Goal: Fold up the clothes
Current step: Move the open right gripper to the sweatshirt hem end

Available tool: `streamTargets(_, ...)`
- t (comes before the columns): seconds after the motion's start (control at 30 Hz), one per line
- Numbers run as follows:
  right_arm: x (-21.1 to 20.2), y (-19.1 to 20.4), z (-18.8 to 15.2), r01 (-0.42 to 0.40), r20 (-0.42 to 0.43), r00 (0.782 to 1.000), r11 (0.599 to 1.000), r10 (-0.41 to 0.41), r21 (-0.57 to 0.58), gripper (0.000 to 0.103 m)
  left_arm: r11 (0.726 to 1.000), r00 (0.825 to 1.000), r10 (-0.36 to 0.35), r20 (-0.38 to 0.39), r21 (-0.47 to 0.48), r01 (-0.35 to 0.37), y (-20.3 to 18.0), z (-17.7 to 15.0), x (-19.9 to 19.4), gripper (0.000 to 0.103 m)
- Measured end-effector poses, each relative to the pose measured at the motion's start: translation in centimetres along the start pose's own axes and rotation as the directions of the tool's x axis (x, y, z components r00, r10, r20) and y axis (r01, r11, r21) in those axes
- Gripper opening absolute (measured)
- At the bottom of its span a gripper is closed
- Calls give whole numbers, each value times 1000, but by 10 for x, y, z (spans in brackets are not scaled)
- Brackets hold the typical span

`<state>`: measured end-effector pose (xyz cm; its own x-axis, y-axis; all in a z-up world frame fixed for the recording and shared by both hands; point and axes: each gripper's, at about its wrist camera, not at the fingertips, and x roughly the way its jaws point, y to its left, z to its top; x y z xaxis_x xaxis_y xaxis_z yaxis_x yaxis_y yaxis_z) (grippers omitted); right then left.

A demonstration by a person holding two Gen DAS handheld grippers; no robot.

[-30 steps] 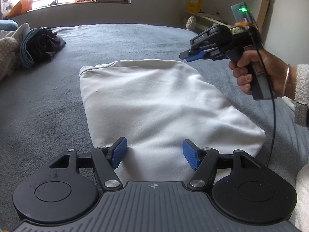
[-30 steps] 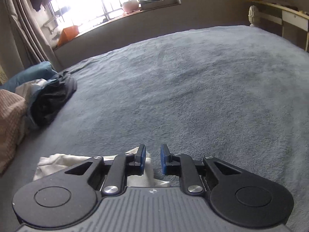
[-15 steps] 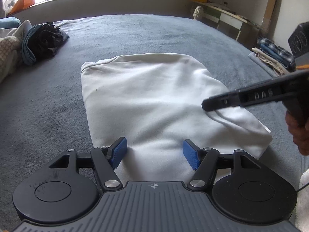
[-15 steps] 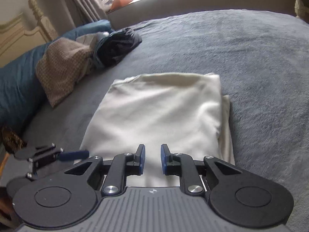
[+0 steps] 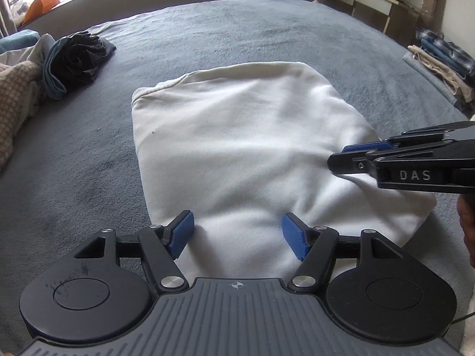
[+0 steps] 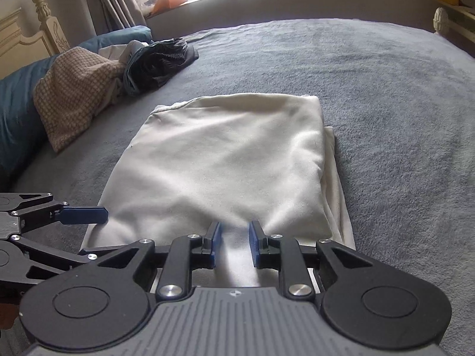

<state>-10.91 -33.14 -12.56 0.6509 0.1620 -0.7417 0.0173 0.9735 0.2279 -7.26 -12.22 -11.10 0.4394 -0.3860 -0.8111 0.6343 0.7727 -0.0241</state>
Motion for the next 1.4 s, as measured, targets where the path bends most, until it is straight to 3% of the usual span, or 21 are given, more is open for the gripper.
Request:
streamTargets(0.2, -27, 16, -10, 0, 64, 998, 996, 6, -93, 22, 1000, 999, 27, -18, 8, -27, -4, 3, 2, 68)
streamTargets(0.4, -9, 19, -25, 97, 0, 995, 981, -98, -171, 22, 999, 999, 45, -28, 14, -44, -7, 4, 2, 69)
streamTargets(0.57, -11, 13, -28, 94, 11, 996, 983, -93, -160, 22, 998, 998, 57, -33, 22, -56, -9, 6, 3, 70)
streamTargets(0.87, -29, -15, -33, 159, 29, 987, 980, -157, -120, 22, 997, 997, 76, -35, 32, -75, -11, 5, 4, 71)
streamTargets(0.93, -36, -21, -36, 156, 41, 987, 984, -153, -84, 22, 996, 996, 81, -34, 36, -80, -12, 5, 5, 71)
streamTargets(1.3, -58, 0, -45, -1, 79, 997, 991, 12, -136, 22, 995, 995, 94, -37, 37, -93, -13, 5, 5, 72)
streamTargets(1.4, -50, 5, -51, -3, 26, 1000, 986, 7, -167, 22, 995, 995, 94, -37, 36, -93, -13, 5, 5, 73)
